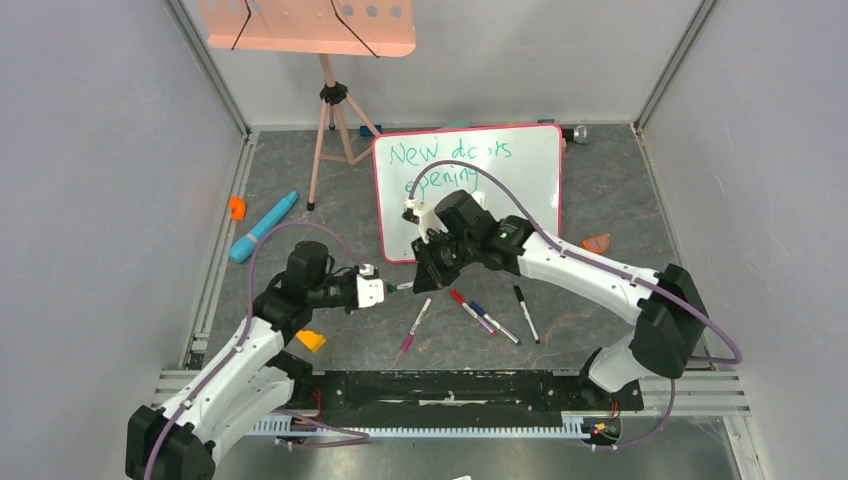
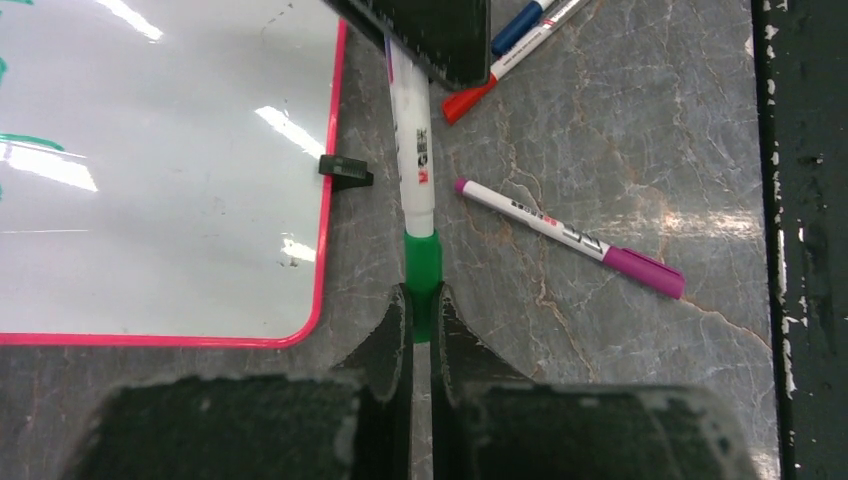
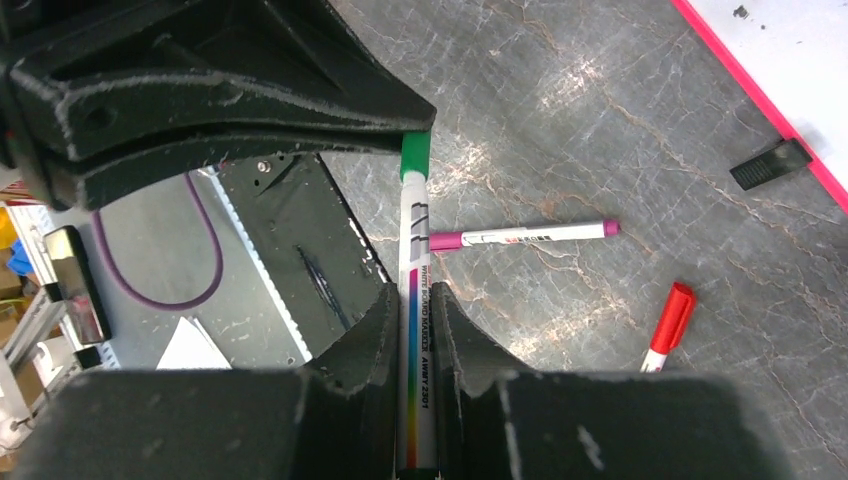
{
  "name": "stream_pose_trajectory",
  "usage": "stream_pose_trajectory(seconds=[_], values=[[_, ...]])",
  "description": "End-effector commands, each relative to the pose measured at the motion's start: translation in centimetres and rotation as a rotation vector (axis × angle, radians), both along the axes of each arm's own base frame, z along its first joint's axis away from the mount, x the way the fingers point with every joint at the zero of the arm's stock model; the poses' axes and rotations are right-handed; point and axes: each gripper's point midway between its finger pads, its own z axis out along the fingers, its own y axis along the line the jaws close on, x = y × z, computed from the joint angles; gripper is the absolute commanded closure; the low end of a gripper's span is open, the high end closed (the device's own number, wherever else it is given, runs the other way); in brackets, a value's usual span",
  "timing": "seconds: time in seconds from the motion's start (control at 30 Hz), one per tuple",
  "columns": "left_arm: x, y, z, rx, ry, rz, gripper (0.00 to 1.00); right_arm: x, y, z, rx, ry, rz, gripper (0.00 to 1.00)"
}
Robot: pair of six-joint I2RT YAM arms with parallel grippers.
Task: Write a sentence on the whiteboard
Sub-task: Insert the whiteboard marker without the cap into the center of the board.
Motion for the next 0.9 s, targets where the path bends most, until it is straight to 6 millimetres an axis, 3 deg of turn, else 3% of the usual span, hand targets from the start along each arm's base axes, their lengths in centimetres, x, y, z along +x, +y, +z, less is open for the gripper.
stream_pose_trajectory(seconds=[0.0,0.2,0.33,0.6,0.73,0.87], values=[[-0.7,-1.8,2.3,-0.066,-0.016,-0.079,0.98,1.7,1.4,-0.3,-0.032,-0.079,-0.042,1.0],[-1.3,-2.5,2.8,-0.104,0.005,-0.107,0.98,1.1,2.5,-2.4,-0.08,-0.089,-0.037,1.0],[-1.9,-3.4,3.7,-0.16,0.048,-0.136,0.98,1.3,2.7,-2.3,-0.145,-0.137,-0.03,1.0],[-1.2,-5.7,5.6,-0.277,0.033,-0.014,0.98,1.6,1.3,-2.7,-0.279,-0.17,0.032,1.0],[0.5,-5.6,4.4,-0.332,0.015,0.134,0.98,2.0,0.9,-3.1,-0.321,-0.188,0.048,1.0],[1.0,-5.3,1.4,-0.411,0.054,0.228,0.98,1.8,0.7,-5.6,-0.361,-0.175,0.047,1.0]])
